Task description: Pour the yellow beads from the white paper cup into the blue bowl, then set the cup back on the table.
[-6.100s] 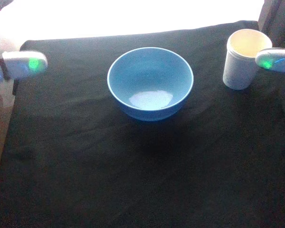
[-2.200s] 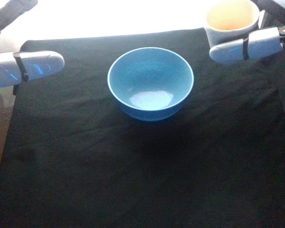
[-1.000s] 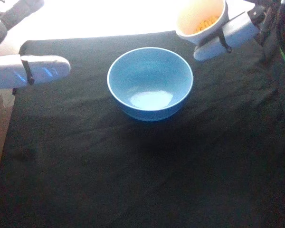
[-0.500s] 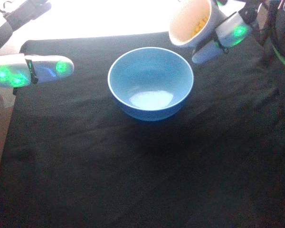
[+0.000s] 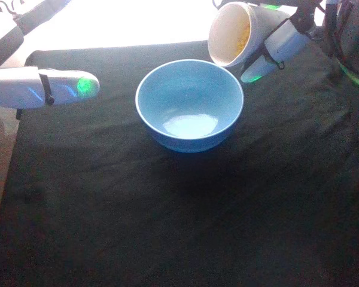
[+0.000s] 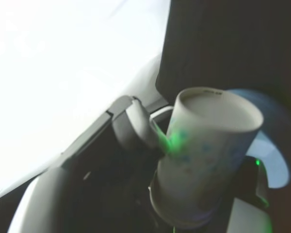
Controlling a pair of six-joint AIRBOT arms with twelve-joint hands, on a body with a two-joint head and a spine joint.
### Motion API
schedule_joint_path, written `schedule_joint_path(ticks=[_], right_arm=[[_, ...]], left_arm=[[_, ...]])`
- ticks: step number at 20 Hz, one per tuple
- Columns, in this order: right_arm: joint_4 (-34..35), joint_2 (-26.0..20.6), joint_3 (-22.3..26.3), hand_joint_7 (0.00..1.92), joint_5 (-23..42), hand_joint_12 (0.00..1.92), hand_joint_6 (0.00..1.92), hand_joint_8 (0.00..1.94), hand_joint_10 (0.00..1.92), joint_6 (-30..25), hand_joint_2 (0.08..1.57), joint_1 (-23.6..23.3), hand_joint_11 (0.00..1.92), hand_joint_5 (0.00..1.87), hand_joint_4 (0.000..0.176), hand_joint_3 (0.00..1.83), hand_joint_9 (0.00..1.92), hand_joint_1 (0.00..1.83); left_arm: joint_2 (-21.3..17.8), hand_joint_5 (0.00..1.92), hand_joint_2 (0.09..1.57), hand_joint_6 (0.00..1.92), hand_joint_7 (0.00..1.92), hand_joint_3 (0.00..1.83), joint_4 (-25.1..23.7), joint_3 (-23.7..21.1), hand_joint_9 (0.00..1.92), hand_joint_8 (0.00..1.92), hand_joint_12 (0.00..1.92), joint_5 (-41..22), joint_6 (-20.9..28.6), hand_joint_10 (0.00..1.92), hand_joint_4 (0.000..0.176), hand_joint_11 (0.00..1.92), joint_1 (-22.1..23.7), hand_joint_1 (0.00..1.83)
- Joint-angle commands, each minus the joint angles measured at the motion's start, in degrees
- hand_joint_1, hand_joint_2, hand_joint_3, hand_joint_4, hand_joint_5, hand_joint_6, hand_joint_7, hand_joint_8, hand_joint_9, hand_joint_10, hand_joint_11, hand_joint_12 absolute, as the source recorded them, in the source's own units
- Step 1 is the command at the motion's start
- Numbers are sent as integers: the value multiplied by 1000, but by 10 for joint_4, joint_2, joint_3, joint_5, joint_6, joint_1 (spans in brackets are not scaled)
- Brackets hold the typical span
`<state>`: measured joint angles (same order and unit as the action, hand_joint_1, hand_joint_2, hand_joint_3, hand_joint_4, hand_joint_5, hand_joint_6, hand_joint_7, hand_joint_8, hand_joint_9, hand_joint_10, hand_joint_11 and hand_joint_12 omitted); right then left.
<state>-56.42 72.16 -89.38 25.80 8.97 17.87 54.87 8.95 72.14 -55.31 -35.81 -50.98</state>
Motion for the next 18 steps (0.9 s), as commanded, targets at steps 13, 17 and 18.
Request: schedule_joint_path(ticks=[13, 17, 18], right_arm=[[-72, 6, 26, 735, 7, 1921, 1419, 1546, 1837, 1, 1273, -39, 789, 663, 0, 2, 774, 1160], [-97, 9, 30, 686, -2, 1921, 1469, 1494, 1818, 1, 1291, -40, 669, 627, 0, 1, 682, 1171], [-102, 10, 30, 686, -5, 1921, 1469, 1494, 1819, 1, 1291, -40, 669, 627, 0, 1, 682, 1171]], left_arm=[[0, 53, 807, 3, 58, 3, -8, 6, 20, 2, 61, -46, 8, 2, 12, 0, 18, 551], [0, 44, 817, 0, 64, 3, -12, 6, 19, 2, 4, -42, 8, 3, 0, 8, 20, 572], [0, 35, 808, 0, 65, 0, -13, 6, 28, 2, 7, -41, 8, 6, 8, 15, 20, 558]])
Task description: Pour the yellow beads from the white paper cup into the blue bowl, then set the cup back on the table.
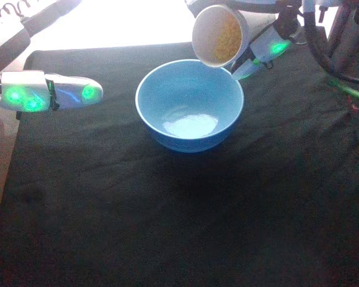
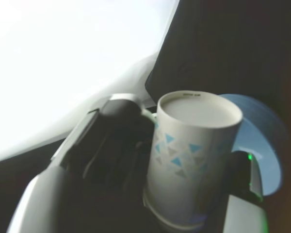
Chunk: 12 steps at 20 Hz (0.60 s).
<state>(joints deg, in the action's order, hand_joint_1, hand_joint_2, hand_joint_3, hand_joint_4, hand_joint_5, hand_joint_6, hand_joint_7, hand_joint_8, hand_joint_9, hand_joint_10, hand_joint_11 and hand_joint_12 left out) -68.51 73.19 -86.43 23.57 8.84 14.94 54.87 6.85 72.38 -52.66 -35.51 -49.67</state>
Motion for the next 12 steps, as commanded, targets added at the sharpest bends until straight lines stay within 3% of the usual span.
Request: schedule_joint_path(ticks=[1, 2, 12], right_arm=[[15, 0, 1, 686, 15, 1921, 1470, 1494, 1819, 2, 1291, -11, 668, 626, 0, 1, 681, 1170], [12, 1, 1, 686, 13, 1921, 1470, 1494, 1819, 2, 1292, -11, 668, 626, 0, 1, 681, 1170], [-35, 9, 2, 685, -14, 1921, 1471, 1495, 1821, 2, 1292, -11, 668, 626, 0, 0, 681, 1170]], left_arm=[[0, 28, 799, 0, 73, 0, 7, 4, 36, 5, 7, -67, 5, 9, 10, 15, 8, 549], [0, 20, 807, 0, 70, 0, 6, 4, 33, 3, 1, -66, 5, 7, 0, 2, 8, 555], [2, 42, 828, 9, 35, 3, 1, 4, 0, 0, 0, -61, 5, 0, 0, 0, 10, 595]])
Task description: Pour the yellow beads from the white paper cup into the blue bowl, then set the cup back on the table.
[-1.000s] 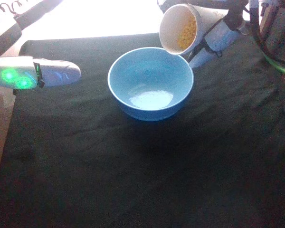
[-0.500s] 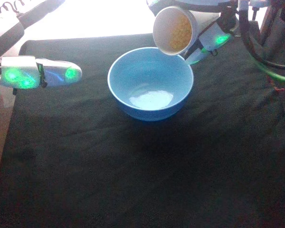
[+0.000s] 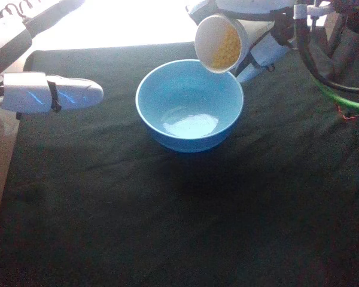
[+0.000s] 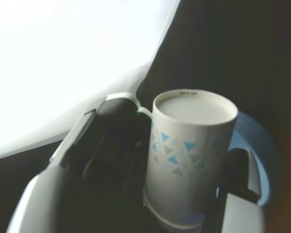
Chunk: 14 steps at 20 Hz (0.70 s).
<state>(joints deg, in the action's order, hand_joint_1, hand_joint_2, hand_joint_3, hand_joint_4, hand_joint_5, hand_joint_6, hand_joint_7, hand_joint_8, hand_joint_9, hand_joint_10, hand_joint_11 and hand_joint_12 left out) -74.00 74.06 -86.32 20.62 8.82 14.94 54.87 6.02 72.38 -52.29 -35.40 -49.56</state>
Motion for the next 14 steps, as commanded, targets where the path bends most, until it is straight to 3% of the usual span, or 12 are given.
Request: schedule_joint_path(ticks=[1, 14], right_arm=[[12, 1, 3, 685, 14, 1921, 1471, 1495, 1821, 2, 1292, -11, 668, 625, 0, 0, 680, 1170], [-21, 2, 10, 685, 0, 1921, 1471, 1495, 1821, 2, 1292, -12, 667, 625, 0, 0, 680, 1170]], left_arm=[[2, 39, 823, 7, 32, 0, 9, 4, 0, 1, 0, -63, 4, 0, 0, 0, 9, 591], [6, 30, 826, 6, 34, 2, 5, 6, 0, 2, 0, -60, 5, 0, 0, 0, 11, 586]])
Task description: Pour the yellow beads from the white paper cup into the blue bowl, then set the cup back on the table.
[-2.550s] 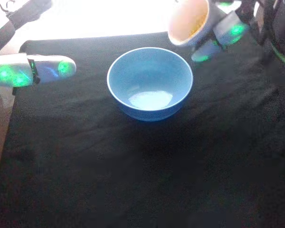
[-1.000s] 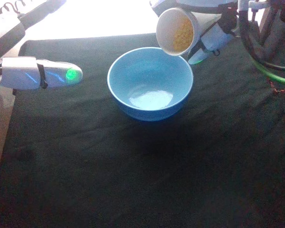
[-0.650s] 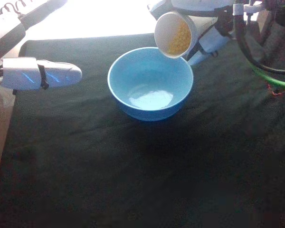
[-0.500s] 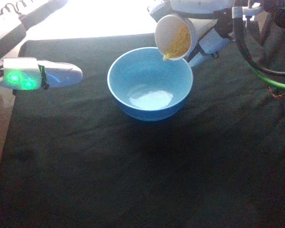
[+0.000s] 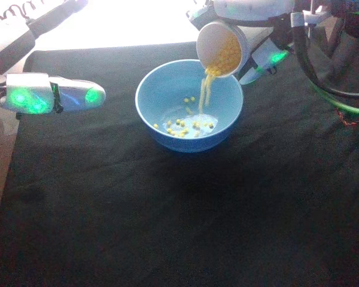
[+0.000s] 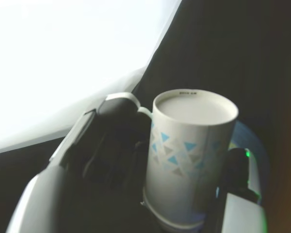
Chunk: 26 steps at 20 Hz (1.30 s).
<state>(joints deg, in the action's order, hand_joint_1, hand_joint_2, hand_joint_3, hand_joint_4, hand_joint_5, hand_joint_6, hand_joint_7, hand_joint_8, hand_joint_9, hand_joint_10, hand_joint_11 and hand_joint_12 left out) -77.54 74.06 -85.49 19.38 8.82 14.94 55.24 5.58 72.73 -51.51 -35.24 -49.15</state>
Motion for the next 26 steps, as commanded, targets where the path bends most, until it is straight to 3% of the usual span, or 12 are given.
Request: schedule_joint_path(ticks=[1, 26], right_arm=[[11, 2, 2, 685, 12, 1921, 1471, 1495, 1821, 2, 1292, -12, 667, 626, 0, 0, 680, 1170], [-34, 2, 14, 685, -3, 1921, 1471, 1495, 1821, 3, 1292, -18, 667, 625, 0, 0, 680, 1170]], left_arm=[[2, 27, 822, 4, 32, 0, 9, 2, 0, 1, 0, -68, 4, 0, 0, 0, 7, 583], [3, 11, 829, 1, 34, 4, 7, 3, 0, 2, 0, -67, 5, 0, 0, 0, 7, 568]])
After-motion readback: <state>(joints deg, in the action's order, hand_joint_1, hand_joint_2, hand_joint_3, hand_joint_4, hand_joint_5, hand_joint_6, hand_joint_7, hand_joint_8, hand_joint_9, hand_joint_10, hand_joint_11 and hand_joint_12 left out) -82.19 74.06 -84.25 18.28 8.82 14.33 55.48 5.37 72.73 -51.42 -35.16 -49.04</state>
